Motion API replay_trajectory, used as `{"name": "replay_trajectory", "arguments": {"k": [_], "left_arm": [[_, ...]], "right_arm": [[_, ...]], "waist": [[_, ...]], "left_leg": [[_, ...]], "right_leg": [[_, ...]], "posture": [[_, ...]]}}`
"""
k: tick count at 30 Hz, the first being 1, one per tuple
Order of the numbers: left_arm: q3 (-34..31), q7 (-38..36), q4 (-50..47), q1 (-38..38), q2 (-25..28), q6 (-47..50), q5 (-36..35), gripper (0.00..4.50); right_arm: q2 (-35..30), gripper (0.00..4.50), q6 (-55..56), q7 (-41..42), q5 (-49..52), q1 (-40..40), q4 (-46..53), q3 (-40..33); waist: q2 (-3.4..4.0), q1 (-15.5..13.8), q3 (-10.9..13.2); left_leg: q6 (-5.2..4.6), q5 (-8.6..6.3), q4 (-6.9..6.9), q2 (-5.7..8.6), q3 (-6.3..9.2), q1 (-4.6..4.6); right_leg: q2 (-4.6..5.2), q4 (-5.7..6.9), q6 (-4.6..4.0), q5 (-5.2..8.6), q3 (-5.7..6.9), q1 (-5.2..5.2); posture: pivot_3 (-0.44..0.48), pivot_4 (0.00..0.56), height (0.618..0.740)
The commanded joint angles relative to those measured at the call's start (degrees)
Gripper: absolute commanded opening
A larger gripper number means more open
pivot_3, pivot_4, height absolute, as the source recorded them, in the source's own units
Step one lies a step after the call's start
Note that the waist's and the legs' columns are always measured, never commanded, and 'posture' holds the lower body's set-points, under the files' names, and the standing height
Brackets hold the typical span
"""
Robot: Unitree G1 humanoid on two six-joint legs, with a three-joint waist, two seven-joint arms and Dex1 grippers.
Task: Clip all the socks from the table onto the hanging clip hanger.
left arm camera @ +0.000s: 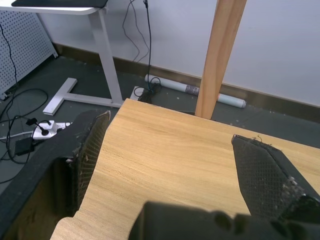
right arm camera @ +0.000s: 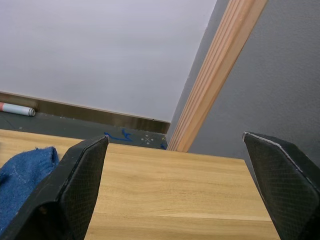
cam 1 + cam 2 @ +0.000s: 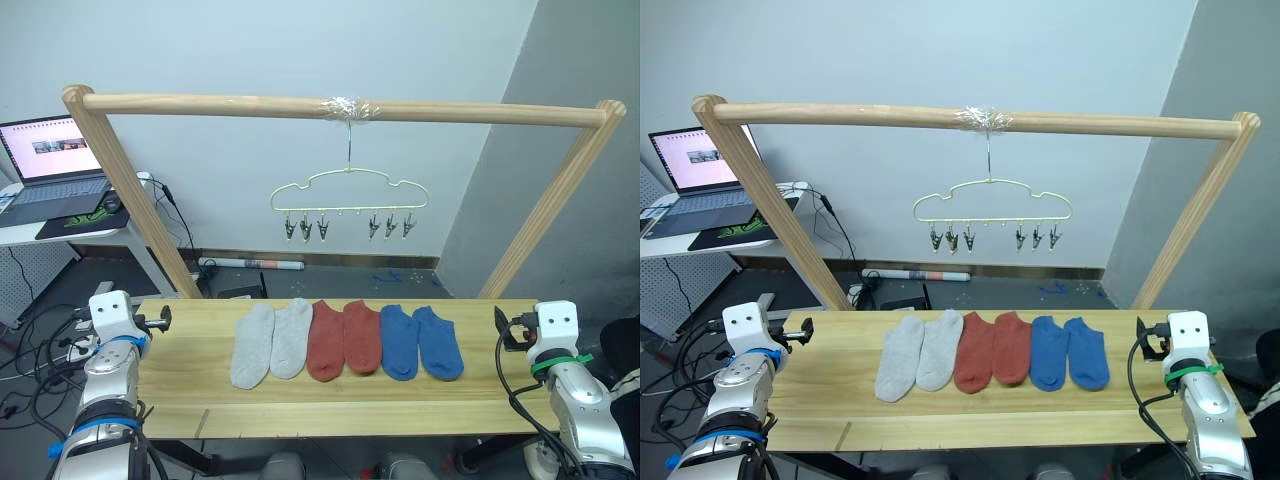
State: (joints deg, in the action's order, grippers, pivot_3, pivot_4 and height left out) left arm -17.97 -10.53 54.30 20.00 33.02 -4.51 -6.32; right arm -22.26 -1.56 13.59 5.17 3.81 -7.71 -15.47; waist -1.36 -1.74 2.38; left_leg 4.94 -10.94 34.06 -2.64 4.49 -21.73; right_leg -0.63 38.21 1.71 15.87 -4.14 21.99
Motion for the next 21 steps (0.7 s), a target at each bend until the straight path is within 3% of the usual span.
{"name": "replay_trajectory", "arguments": {"k": [1,15,21], "left_arm": [[-0.4,0.7,-1.2,1.0,1.1,-1.2,0.0,4.46],[-1.1,0.5,-2.8,0.3,1.8,-1.7,-0.6,4.46],[-1.5,-1.9,-7.6,-2.0,2.0,-0.3,-1.7,4.46]], "right_arm": [[-0.5,4.50,1.4,-0.4,-0.5,-0.5,1.3,-0.3],[-0.7,4.50,1.3,-0.2,-0.9,-1.5,1.0,0.5],[-0.4,4.50,0.2,-0.1,0.3,-2.7,1.4,0.2]], "waist": [[0.00,0.0,0.0],[0.00,0.0,0.0],[0.04,0.0,0.0]], "left_leg": [[0.00,0.00,0.00,0.00,0.00,0.00],[0.00,0.00,0.00,0.00,0.00,0.00],[0.00,0.00,-0.01,0.00,-0.01,-0.01]], "right_leg": [[0.00,0.00,0.00,0.00,0.00,0.00],[0.00,0.00,-0.01,0.00,0.00,0.00],[0.01,-0.03,-0.02,0.01,-0.01,0.01]], "posture": [[0.192,0.000,0.740],[0.197,0.006,0.740],[0.196,0.027,0.740]]}}
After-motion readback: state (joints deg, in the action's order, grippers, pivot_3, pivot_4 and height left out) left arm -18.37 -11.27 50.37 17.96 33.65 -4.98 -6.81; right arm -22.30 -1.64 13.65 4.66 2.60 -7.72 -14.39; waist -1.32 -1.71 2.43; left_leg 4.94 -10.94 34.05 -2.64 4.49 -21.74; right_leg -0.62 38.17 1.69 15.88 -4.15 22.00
